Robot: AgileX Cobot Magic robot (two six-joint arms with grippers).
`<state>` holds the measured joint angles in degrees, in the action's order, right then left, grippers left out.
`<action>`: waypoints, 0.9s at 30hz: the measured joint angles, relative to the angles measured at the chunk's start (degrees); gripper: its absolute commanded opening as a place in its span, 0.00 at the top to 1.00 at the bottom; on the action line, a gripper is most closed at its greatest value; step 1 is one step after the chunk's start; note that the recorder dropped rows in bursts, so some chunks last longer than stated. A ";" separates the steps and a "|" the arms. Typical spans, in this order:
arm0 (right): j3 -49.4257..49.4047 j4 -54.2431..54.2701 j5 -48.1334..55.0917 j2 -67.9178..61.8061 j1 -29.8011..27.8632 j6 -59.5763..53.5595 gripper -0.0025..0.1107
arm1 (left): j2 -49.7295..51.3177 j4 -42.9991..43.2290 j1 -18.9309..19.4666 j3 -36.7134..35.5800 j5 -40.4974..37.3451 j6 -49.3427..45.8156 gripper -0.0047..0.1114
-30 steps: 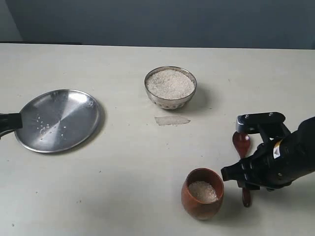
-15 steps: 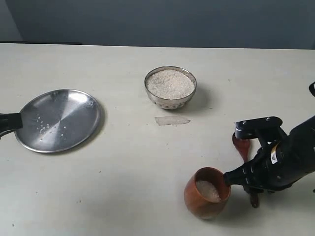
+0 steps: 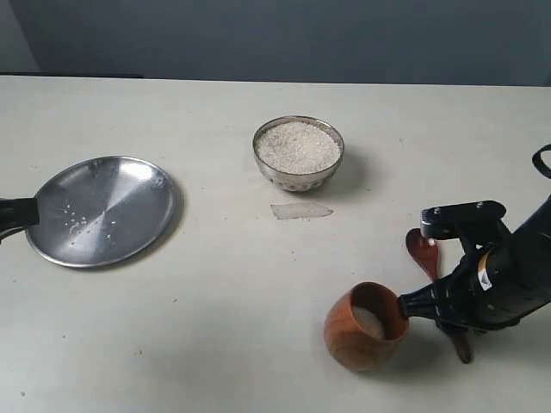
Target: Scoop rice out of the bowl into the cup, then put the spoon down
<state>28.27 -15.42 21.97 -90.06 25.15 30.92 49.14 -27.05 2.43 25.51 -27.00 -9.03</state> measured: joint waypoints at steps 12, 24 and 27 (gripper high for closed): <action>0.00 3.99 -0.90 4.38 0.00 -2.89 0.66 | 0.00 0.00 0.00 0.00 0.00 0.00 0.96; -1.86 3.99 0.88 4.52 0.00 -2.89 0.66 | 0.00 0.00 0.00 0.00 0.00 0.00 0.96; -3.30 3.99 -1.30 4.80 0.00 -2.69 0.66 | 0.00 0.00 0.00 0.00 0.00 0.00 0.96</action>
<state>24.97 -11.43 20.67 -85.25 25.15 28.23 49.14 -27.05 2.43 25.51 -27.00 -9.03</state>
